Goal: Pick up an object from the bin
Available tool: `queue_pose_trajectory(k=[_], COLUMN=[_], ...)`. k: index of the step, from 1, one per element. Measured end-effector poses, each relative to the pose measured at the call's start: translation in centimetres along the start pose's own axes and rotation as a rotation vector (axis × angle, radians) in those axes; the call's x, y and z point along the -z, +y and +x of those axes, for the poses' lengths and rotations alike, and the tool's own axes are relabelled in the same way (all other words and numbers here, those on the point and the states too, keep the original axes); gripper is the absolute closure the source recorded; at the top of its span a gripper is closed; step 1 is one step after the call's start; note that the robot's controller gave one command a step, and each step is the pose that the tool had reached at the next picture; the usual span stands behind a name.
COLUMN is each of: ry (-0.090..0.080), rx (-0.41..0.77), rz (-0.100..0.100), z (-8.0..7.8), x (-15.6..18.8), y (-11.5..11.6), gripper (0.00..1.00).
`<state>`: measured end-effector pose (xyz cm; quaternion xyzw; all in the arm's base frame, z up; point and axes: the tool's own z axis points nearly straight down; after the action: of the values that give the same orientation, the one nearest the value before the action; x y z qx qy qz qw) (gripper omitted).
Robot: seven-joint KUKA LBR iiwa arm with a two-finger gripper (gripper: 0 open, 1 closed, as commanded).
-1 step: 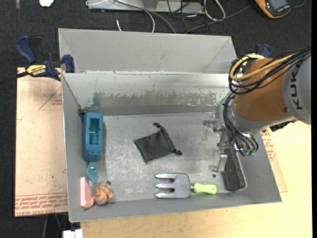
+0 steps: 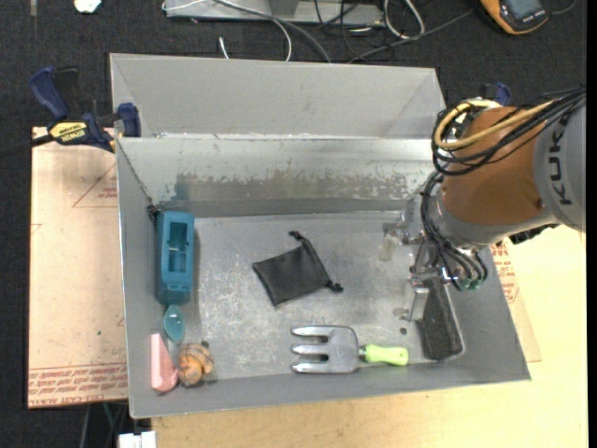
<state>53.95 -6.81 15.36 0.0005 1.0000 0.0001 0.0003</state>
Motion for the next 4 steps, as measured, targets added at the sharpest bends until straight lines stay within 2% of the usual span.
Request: queue_pose_trajectory(k=[2, 3, 4], ry=[-0.006, -0.003, -0.009], rx=[0.194, 0.172, 0.185], rz=[0.002, 0.000, 0.000], z=[-0.5, -2.9, -2.7], x=[-8.6, -8.2, -8.2], y=[6.1, 8.8, 10.1], gripper=[0.00, 0.00, 0.00])
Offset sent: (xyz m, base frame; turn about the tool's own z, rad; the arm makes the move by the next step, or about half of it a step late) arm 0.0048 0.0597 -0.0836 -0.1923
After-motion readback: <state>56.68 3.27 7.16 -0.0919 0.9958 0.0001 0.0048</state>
